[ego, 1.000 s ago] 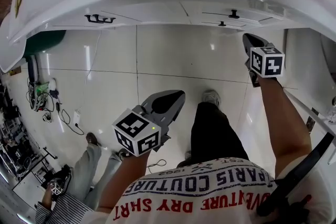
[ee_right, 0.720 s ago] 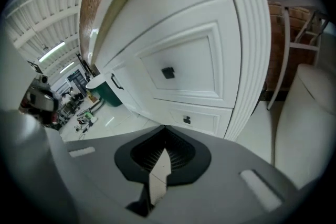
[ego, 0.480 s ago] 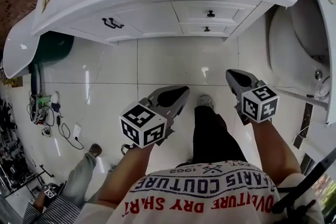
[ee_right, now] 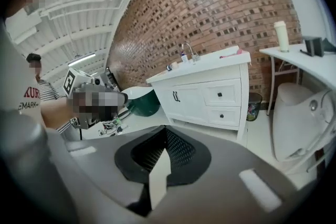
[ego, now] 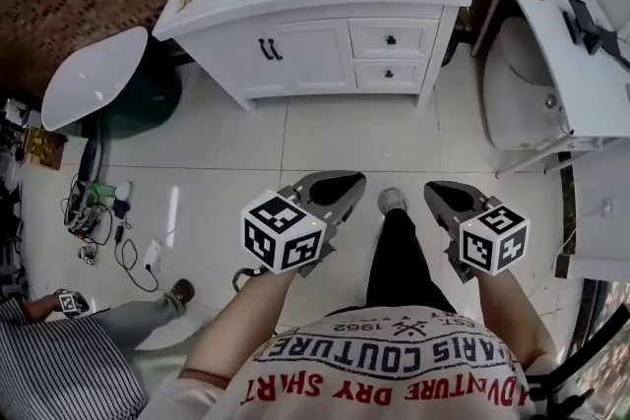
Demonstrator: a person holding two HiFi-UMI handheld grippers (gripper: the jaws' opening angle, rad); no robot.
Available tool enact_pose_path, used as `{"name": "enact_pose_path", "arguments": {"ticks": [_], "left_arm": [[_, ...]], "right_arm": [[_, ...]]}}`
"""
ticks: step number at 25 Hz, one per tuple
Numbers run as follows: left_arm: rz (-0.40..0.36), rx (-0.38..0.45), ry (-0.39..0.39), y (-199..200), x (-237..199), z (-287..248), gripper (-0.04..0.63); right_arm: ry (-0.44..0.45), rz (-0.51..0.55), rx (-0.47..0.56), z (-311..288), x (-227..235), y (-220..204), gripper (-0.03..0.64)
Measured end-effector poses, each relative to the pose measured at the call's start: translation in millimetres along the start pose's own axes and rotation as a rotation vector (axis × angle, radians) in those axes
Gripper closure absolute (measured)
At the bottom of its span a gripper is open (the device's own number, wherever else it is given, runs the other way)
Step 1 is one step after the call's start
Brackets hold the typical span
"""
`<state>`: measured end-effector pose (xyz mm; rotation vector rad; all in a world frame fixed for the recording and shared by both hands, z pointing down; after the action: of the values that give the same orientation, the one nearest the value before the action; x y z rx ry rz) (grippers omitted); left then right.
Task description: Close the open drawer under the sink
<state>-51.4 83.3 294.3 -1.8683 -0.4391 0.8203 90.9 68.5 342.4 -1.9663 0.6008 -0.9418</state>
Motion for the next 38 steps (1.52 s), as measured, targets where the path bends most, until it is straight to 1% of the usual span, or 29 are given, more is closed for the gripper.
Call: {"name": "enact_pose_path", "arguments": {"ticks": [4,7,10,14,19,25,38], "left_arm": [[-0.065,0.058,-0.033,13.0,79.2,74.1,0.612],[-0.080,0.096,-0.046,21.4,126.6,130.0,0.612],[-0.101,0.153,-0.048,32.9,159.1,165.2,0.612],[-0.149,0.185,-0.060,37.3,192.3,194.7,0.612],[-0.163,0.209,-0.055,39.5,205.3,213.9,0.612],[-0.158,0.189,-0.069,36.9,222.7,207.1,0.611],[-0.139,0.153,-0.071,28.7,221.7,200.4,0.611]], "right_arm": [[0.025,0.095,0.089,68.8,-93.4,26.1,0.611],[0.032,0.125,0.128,111.5,-154.9,35.8,0.610],[0.053,0.154,0.156,139.5,-197.1,43.6,0.610],[0.066,0.191,0.182,163.8,-233.8,47.6,0.609],[0.090,0.219,0.183,164.7,-253.2,47.7,0.609],[0.107,0.206,0.166,175.4,-257.8,43.7,0.611],[0.113,0.178,0.125,172.1,-254.0,29.9,0.611]]}}
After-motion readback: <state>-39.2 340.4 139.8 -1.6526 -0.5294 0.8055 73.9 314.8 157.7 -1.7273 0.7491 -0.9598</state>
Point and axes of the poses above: the fingertips, and each gripper's own axes: z backward along the fingers, x to its right, y out of its top, the point moved 3 cm from there along z, backward along the fingers, and after that the axes turned 8 degrees about x, right-handed, at the moved point
